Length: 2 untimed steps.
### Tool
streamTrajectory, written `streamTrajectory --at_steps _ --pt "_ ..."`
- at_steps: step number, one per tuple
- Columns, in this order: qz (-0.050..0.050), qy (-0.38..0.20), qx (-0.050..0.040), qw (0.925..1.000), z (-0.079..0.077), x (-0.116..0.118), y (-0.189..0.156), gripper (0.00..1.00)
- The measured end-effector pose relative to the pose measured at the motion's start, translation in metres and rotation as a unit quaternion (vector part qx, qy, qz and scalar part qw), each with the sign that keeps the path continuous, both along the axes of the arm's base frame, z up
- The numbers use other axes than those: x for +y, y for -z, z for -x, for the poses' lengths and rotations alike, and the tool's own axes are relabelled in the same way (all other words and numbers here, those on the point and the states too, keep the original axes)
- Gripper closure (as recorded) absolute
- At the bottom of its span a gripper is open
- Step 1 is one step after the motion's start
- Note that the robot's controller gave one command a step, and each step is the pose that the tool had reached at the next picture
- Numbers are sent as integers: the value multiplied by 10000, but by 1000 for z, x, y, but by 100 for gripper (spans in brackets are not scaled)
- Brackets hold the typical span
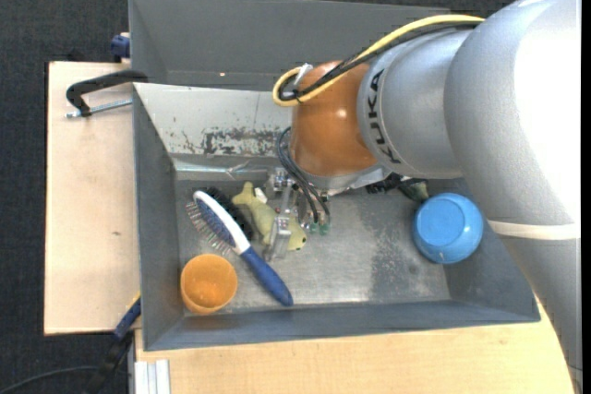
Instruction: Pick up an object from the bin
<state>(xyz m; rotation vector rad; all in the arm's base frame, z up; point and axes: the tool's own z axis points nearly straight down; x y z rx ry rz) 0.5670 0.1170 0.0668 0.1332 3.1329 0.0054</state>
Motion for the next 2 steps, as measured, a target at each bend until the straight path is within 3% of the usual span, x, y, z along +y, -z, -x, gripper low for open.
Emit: streamTrajectory --at_steps 1,2 --pt "0 11 -1 10000 1 -1 -4 100" --pt "-3 -5 -51 10000 -11 -15 -138 100"
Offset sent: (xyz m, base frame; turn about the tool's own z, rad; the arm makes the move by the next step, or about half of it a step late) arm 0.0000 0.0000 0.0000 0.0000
